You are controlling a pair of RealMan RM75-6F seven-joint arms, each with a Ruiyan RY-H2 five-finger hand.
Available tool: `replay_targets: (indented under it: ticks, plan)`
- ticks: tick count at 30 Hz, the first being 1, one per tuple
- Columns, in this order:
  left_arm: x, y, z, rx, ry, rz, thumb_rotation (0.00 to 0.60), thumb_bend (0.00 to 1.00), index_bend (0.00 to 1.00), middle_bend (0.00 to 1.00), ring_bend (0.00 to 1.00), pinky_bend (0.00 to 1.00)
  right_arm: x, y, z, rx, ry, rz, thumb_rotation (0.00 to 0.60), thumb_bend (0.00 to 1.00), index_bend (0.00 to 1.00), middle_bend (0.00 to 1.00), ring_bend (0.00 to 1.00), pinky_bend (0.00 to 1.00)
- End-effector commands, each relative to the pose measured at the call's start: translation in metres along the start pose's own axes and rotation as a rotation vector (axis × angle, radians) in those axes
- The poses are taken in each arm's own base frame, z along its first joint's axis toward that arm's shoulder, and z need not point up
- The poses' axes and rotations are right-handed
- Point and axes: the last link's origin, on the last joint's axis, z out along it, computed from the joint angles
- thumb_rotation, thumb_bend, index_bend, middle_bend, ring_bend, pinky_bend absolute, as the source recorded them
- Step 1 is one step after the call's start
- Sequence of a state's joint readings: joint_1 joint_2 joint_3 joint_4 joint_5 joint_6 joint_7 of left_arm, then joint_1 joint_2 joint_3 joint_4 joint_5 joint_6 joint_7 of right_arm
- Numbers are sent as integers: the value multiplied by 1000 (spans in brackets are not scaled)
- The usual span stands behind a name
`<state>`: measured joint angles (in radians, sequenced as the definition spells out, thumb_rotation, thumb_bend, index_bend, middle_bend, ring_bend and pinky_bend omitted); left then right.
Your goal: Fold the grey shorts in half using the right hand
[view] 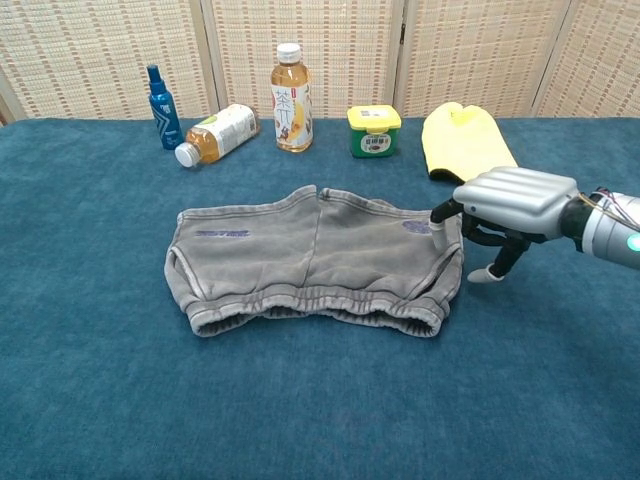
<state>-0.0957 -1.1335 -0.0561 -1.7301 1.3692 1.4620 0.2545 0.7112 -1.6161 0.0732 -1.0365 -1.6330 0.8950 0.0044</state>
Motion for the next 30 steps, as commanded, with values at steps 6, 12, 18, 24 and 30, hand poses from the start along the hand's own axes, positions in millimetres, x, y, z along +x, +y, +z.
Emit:
replay_targets:
  ticks: [6, 12, 18, 24, 30]
  plan:
    - [0, -2, -1, 8, 0, 3, 600, 205, 181, 191, 166, 330, -4, -5, 11, 24, -8, -27, 600, 195, 427, 906, 939, 989]
    - [-1, -3, -2, 7, -5, 3, 600, 205, 181, 191, 166, 330, -8, -9, 14, 41, -18, -71, 600, 223, 427, 906, 939, 990]
    - [-1, -4, -3, 11, -4, 3, 600, 205, 181, 191, 166, 330, -12, -13, 16, 50, -30, -81, 600, 305, 427, 906, 938, 990]
    - [-1, -5, -4, 14, -4, 2, 600, 205, 181, 191, 166, 330, -16, -10, 14, 39, -33, -85, 600, 470, 440, 911, 943, 990]
    - [0, -6, -6, 15, 0, 2, 600, 205, 181, 191, 166, 331, -17, 3, 2, 11, -23, -83, 600, 508, 528, 915, 946, 991]
